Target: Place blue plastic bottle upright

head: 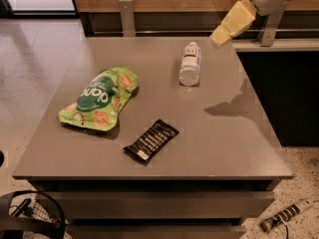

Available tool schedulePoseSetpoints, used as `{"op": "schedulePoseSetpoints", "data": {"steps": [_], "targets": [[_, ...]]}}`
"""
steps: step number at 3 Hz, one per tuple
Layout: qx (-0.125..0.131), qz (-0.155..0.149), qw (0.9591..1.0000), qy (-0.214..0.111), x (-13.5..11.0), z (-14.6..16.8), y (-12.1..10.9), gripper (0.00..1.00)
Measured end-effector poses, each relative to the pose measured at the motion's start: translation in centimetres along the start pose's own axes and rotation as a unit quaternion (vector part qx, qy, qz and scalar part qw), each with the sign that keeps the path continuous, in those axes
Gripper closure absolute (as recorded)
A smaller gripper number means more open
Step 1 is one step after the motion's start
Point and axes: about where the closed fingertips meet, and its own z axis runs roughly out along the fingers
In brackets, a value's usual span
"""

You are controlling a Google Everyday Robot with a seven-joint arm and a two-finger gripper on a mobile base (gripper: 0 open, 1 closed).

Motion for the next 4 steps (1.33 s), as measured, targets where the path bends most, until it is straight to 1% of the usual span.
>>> {"op": "schedulePoseSetpoints", "data": {"steps": [1, 2, 3, 4], "targets": [[-0.028, 0.057, 0.9979, -0.017, -2.9, 3.3, -1.0, 0.00], [-0.052, 0.099, 0.9933, -0.032, -3.5, 5.8, -1.8, 0.00], [-0.069, 0.140, 0.9867, -0.044, -3.4, 8.0, -2.5, 0.00], [-0.069, 0.140, 0.9867, -0.044, -3.4, 8.0, -2.5, 0.00]]}}
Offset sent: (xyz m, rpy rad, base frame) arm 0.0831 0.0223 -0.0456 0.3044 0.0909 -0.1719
